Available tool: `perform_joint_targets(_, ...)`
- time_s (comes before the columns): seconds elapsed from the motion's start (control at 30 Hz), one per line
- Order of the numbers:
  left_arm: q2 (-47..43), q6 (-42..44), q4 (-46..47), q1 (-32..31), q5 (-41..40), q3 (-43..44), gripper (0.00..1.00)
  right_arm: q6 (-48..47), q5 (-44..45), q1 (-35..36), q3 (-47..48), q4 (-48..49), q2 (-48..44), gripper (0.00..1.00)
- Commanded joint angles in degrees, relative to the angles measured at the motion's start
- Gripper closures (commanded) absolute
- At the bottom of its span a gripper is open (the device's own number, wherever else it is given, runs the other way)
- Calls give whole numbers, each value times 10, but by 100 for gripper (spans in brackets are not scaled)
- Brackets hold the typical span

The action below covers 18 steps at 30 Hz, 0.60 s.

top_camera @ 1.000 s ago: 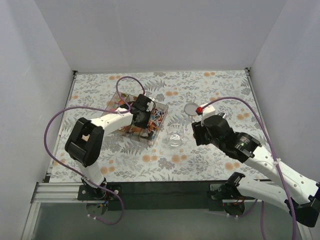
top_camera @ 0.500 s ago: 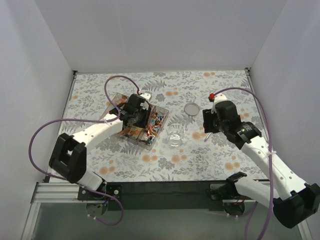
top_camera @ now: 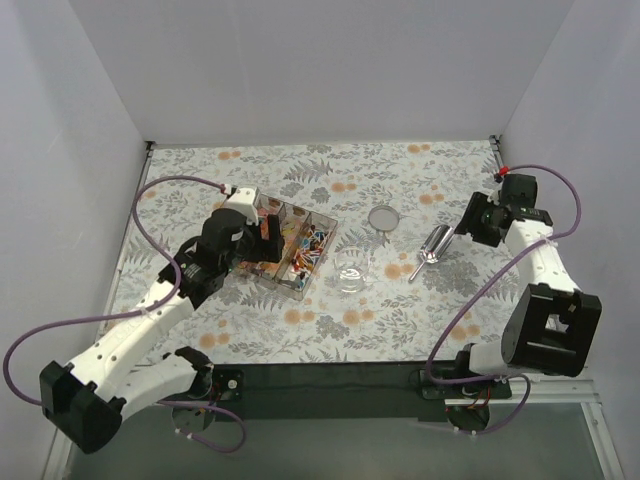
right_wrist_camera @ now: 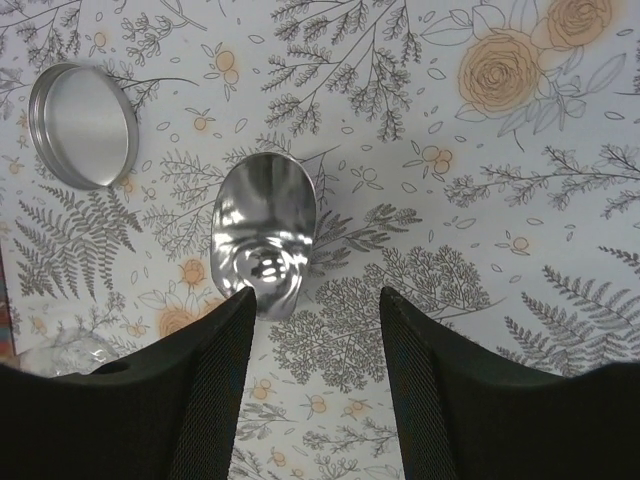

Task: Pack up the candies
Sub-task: Move the storage box to the center of the board, then pick up the spatula from the center of the board.

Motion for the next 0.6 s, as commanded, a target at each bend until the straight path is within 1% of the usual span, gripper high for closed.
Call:
perform_joint_targets(0.0,-44,-7,25,-1,-22,-51,19,5,-61,-5,46,28,29,41)
perform_joint_targets(0.03,-54,-7,32,-1,-25,-75,19,3,-71,-6,48,29,43,41)
perform_joint_targets(0.13,-85,-7,50,-1,-27,-110,19,-7,-87,-5,46,28,58,42)
perform_joint_targets(0.23,-103,-8,60,-1,-29,-129,19,-22,-83,-8,38,31,72,43)
perform_joint_targets(0.37,-99,-8,54,-1,-30,-122,19,-25,-88,-9,35,39,98,44)
perform_joint_targets(0.57,-73,-17,49,-1,-10,-103,20,-17,-92,-8,27,63,135,47)
